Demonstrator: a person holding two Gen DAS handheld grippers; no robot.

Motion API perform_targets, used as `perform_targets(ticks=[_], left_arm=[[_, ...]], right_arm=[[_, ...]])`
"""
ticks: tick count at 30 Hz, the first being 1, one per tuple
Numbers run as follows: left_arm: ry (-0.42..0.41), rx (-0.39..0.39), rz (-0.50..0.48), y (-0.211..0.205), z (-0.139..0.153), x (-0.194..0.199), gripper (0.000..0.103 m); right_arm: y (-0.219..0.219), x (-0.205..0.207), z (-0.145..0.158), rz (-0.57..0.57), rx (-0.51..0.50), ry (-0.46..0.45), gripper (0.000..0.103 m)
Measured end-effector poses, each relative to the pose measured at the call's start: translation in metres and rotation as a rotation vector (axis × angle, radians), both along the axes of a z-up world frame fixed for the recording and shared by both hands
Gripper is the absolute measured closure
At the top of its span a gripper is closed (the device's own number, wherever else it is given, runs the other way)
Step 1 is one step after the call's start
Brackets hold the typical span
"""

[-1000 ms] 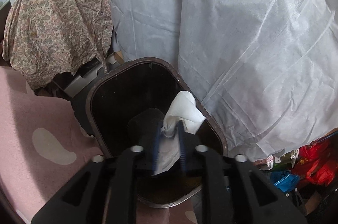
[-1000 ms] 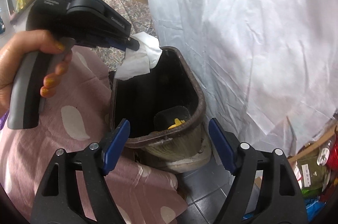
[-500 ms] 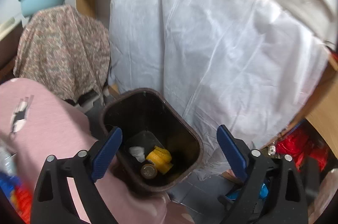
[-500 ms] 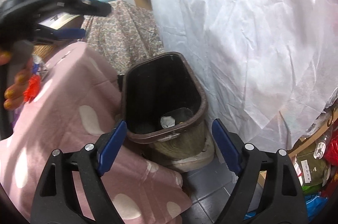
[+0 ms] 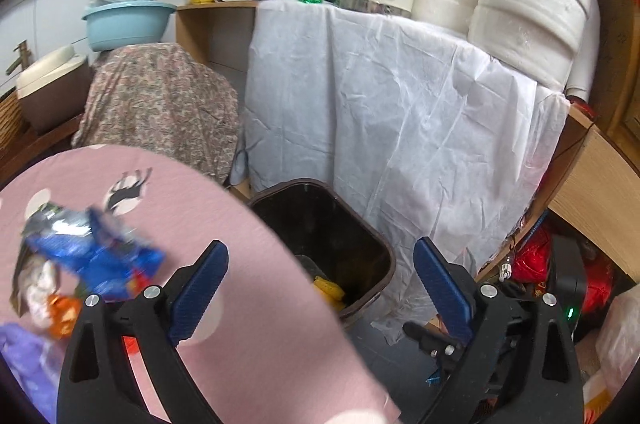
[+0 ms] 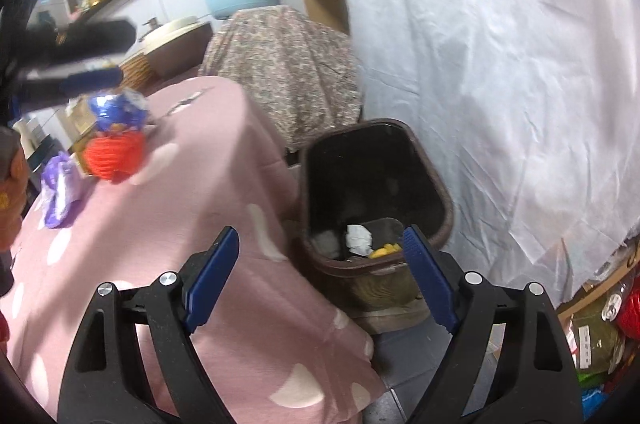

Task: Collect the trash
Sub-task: 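Move both tools back toward the table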

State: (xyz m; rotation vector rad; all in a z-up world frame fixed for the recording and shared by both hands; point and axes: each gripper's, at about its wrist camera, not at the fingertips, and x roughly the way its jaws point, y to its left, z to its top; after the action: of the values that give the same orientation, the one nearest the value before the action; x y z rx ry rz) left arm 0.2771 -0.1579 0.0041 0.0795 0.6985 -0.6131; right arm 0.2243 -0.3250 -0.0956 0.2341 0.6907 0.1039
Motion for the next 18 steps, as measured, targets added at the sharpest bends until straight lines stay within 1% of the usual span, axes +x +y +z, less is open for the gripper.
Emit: perform_targets(ticks=[4, 7, 12, 14, 18], left_arm=[[-0.014, -0.022, 0.053, 0.045, 0.002, -0.016, 0.01], [-0.028, -0.045, 0.121, 0.087, 0.004, -0.029, 0.01], [-0.083, -0.029, 0.263, 0.148, 0.007, -0.051, 0.01], [-0.087, -0.031, 0.31, 0.173, 0.006, -0.058, 0.01], [-0.076, -0.001, 0.404, 0.218, -0.005, -0.065, 0.01]], right_arm=[[0.019, -0.001, 0.015, 0.058, 0.025, -0.026, 0.02], [0.041, 0.001, 0.028, 0.117, 0.029, -0.047, 0.02], [0.081, 0.003, 0.045, 0.199, -0.013, -0.089, 0.02], [0.092, 0.003, 0.048, 0.225, -0.018, -0.094, 0.02], [0.114, 0.0, 0.05, 0.266, -0.042, -0.098, 0.02]])
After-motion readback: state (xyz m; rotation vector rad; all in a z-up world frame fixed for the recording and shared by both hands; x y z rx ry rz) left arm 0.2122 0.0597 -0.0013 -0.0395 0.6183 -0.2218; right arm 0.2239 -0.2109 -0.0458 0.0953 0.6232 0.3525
